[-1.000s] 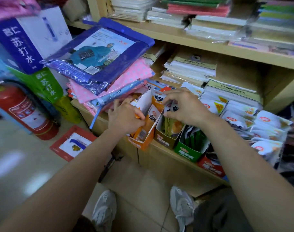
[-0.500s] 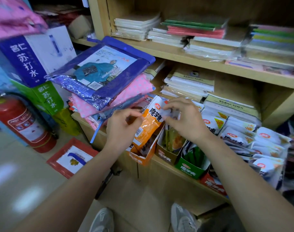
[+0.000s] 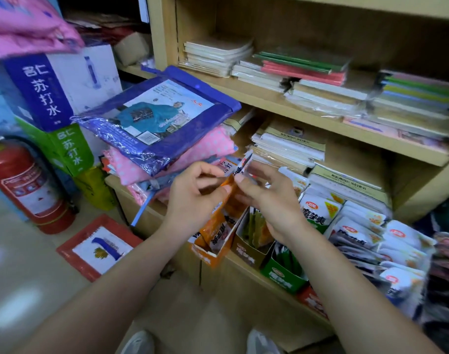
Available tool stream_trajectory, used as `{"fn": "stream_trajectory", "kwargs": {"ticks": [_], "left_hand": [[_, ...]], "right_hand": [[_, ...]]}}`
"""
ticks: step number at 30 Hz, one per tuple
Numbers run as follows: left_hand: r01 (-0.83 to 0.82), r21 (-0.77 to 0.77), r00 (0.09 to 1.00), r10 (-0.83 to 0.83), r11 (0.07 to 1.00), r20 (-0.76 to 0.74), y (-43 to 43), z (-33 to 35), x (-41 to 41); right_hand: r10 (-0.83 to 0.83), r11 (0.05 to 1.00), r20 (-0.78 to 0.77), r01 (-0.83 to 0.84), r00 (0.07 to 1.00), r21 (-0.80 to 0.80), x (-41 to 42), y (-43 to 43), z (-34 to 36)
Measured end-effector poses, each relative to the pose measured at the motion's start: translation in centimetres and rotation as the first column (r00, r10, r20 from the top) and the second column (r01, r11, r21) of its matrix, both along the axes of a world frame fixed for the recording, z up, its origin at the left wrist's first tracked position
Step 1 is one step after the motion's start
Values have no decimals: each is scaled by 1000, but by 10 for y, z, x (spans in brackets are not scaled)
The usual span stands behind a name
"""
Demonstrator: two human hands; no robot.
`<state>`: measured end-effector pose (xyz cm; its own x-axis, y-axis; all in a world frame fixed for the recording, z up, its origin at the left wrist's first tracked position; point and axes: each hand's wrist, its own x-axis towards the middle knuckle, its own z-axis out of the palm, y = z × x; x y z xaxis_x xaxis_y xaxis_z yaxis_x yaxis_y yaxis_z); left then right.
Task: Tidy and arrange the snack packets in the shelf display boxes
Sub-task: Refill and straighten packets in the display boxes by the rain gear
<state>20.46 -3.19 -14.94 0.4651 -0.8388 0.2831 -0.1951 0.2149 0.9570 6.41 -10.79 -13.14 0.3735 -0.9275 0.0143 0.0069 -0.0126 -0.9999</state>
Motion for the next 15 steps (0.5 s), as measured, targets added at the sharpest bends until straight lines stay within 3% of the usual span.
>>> {"fn": "stream_trajectory", "kwargs": {"ticks": [7,15], "left_hand": [[56,0,998,-56,998,-20,-3,1,6],[-113,-25,986,109,993,-127,2,14,11]], "right_hand": [[16,986,-23,-20,1000,-164,-2,5,-1],[-56,993,61,62,997,-102,-15,-5,2]]}}
